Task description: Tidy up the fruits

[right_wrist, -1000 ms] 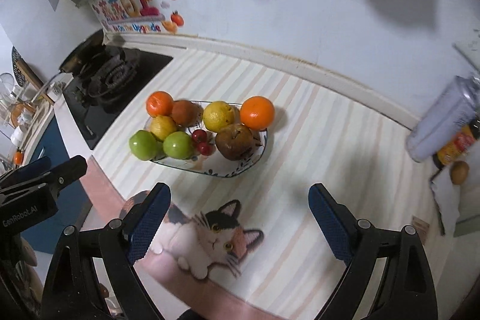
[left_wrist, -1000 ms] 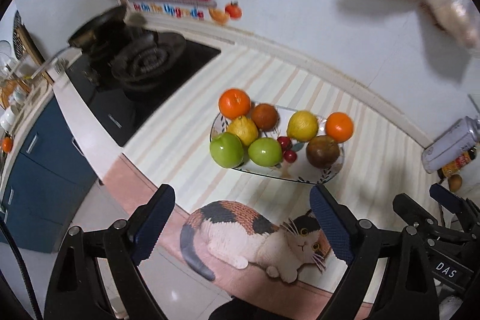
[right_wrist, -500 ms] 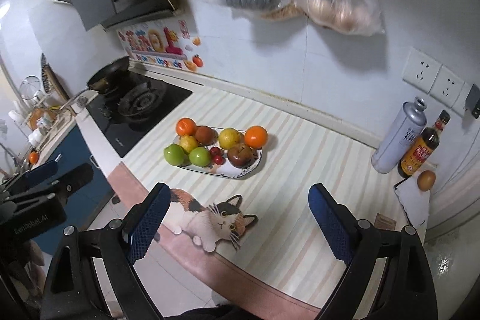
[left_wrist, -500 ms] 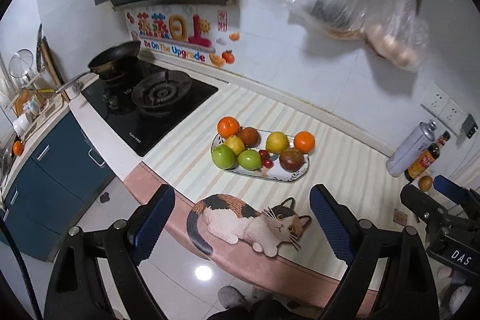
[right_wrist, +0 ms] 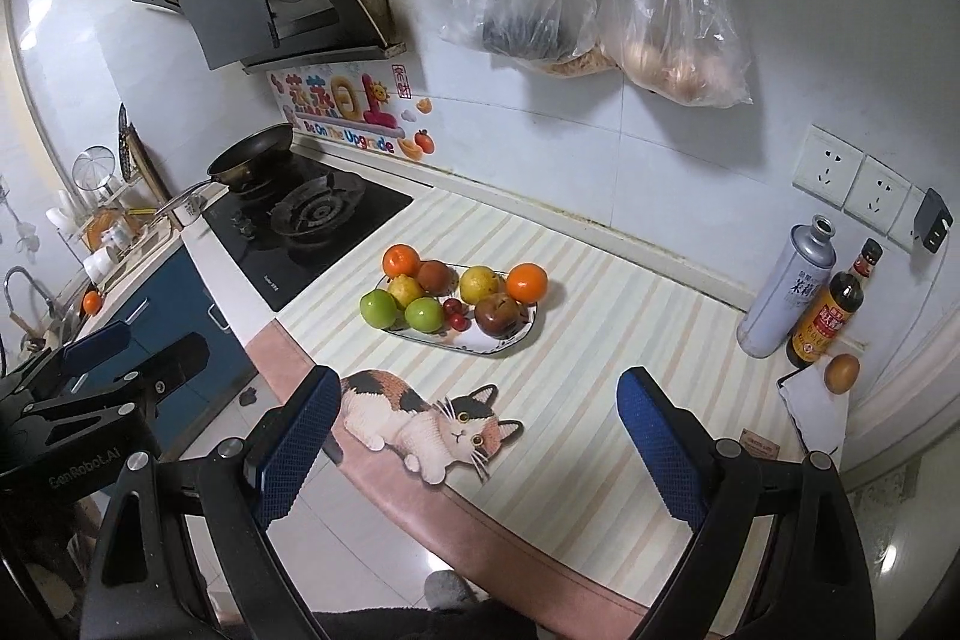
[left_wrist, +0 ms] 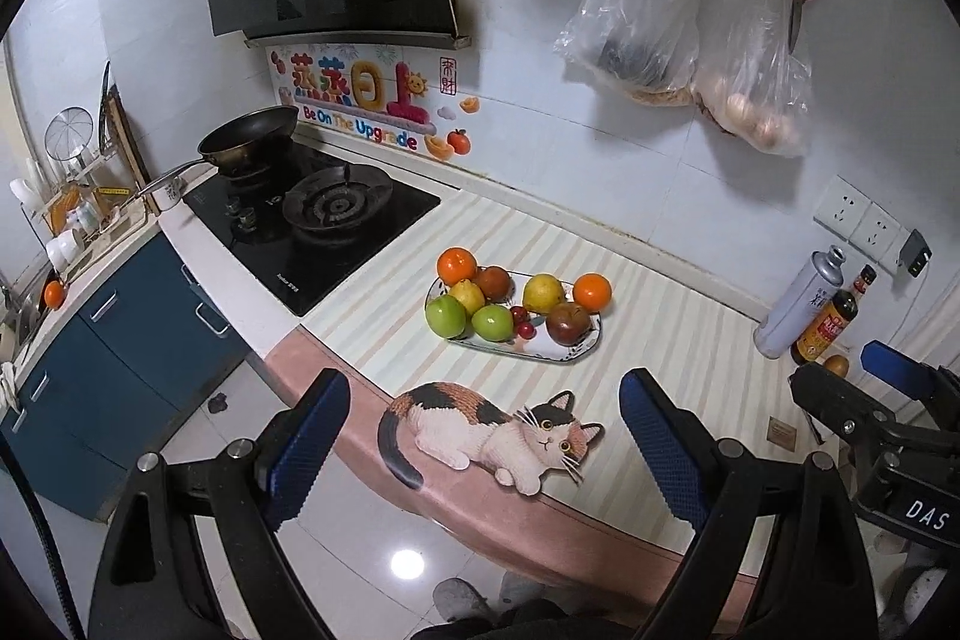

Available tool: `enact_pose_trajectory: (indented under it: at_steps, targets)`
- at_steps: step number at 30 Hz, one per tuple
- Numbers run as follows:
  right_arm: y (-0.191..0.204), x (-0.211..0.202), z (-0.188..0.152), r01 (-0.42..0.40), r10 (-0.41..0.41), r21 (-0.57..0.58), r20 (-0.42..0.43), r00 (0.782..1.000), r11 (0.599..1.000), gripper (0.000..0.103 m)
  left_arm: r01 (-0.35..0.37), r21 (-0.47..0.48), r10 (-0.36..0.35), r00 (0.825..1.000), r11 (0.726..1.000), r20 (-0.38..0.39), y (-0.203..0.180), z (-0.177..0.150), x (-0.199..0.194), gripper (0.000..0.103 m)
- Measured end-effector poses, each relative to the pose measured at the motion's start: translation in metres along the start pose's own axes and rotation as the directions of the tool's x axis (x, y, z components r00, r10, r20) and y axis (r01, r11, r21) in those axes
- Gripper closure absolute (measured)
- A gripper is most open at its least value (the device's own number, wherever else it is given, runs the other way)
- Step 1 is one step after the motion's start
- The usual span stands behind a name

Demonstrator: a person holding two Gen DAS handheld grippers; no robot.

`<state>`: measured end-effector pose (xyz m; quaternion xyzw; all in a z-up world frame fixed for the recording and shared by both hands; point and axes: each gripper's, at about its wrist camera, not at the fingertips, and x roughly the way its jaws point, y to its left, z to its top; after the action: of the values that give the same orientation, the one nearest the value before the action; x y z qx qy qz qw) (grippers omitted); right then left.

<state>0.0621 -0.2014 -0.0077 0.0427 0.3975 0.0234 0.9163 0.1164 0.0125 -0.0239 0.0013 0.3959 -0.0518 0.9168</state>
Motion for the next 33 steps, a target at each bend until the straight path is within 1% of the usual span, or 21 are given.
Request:
enact_pose_trajectory:
  at_steps: [7,11,16,17,18,21,23,24,33]
  targets:
    - [-0.002,0.011,0.001,-0.011,0.011,0.004,-0.011,1.000,1.000,0.007,-0.002,-0.006,0.002,1.000,1.000,0.003,0.001,-0.001,-0.002,0.011]
    - [-0.005,0.029,0.005,-0.015,0.015,0.003,-0.020,1.000,1.000,0.007,-0.028,-0.012,0.027,0.999,1.000,-0.016,0.003,0.004,0.010,0.011]
    - [-0.008,0.056,0.015,-0.008,0.008,0.009,-0.030,1.000,1.000,0.007,-0.054,-0.018,0.053,0.998,0.998,-0.034,0.004,0.017,0.035,0.010]
    - [-0.008,0.062,0.018,-0.004,0.004,0.008,-0.033,0.999,1.000,0.007,-0.061,-0.015,0.060,0.997,0.998,-0.038,0.003,0.020,0.041,0.004]
    - [-0.008,0.067,0.020,-0.001,0.002,0.005,-0.037,0.999,1.000,0.007,-0.068,-0.010,0.067,0.997,0.998,-0.045,0.003,0.024,0.047,0.002]
    - [-0.010,0.086,0.029,0.014,-0.014,0.004,-0.043,0.999,1.000,0.007,-0.085,-0.003,0.085,0.996,0.996,-0.042,0.003,0.030,0.060,0.002]
    - [-0.011,0.099,0.034,0.022,-0.021,0.009,-0.050,0.999,1.000,0.003,-0.088,-0.003,0.088,0.995,0.996,-0.053,0.003,0.034,0.072,0.002]
    - [-0.011,0.105,0.036,0.027,-0.027,0.008,-0.056,0.998,1.000,0.003,-0.099,0.003,0.099,0.993,0.995,-0.060,0.002,0.037,0.080,0.002]
    - [-0.019,0.162,0.051,0.057,-0.056,0.004,-0.124,0.991,0.998,0.003,-0.126,0.026,0.128,0.985,0.992,-0.113,0.002,0.046,0.130,0.002]
